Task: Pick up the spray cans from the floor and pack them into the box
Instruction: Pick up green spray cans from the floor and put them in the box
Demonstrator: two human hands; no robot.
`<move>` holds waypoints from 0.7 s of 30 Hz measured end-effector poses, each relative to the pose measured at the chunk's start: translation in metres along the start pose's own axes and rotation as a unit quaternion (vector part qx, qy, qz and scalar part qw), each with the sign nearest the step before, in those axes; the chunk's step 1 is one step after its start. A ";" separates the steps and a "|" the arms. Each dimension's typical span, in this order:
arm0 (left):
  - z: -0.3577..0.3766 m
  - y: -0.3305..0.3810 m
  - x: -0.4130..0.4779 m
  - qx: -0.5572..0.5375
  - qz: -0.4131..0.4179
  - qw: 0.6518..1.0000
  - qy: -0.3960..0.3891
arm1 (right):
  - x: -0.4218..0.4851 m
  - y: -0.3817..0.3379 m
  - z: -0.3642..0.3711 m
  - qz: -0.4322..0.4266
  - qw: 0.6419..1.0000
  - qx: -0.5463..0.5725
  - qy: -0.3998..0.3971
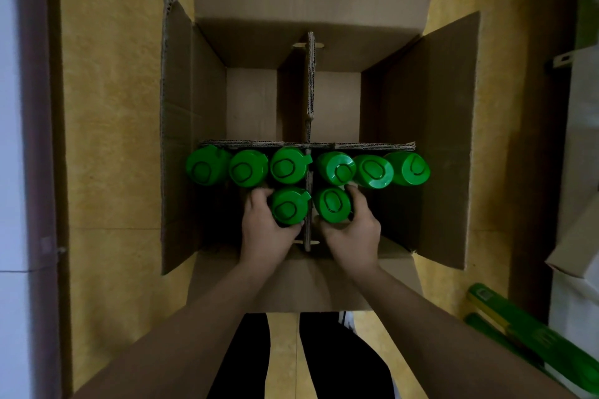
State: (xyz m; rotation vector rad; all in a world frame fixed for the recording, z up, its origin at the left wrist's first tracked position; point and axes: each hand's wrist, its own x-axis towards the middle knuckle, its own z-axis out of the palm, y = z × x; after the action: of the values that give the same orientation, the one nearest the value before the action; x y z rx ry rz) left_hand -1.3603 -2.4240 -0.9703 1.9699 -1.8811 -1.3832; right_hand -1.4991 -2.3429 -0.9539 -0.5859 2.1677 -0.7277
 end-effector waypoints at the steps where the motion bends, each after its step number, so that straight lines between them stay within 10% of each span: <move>1: -0.001 0.002 0.001 0.013 -0.008 1.000 -0.009 | 0.000 0.000 -0.001 0.001 1.000 -0.008 0.002; 21: -0.120 0.144 -0.043 0.059 0.039 0.996 -0.055 | -0.041 -0.125 -0.115 -0.025 0.993 -0.116 -0.025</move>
State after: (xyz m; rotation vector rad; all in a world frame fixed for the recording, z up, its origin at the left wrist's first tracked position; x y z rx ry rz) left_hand -1.3851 -2.4821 -0.7890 1.8822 -2.1110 -1.4181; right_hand -1.5418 -2.3736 -0.7877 -0.7726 2.2123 -0.4841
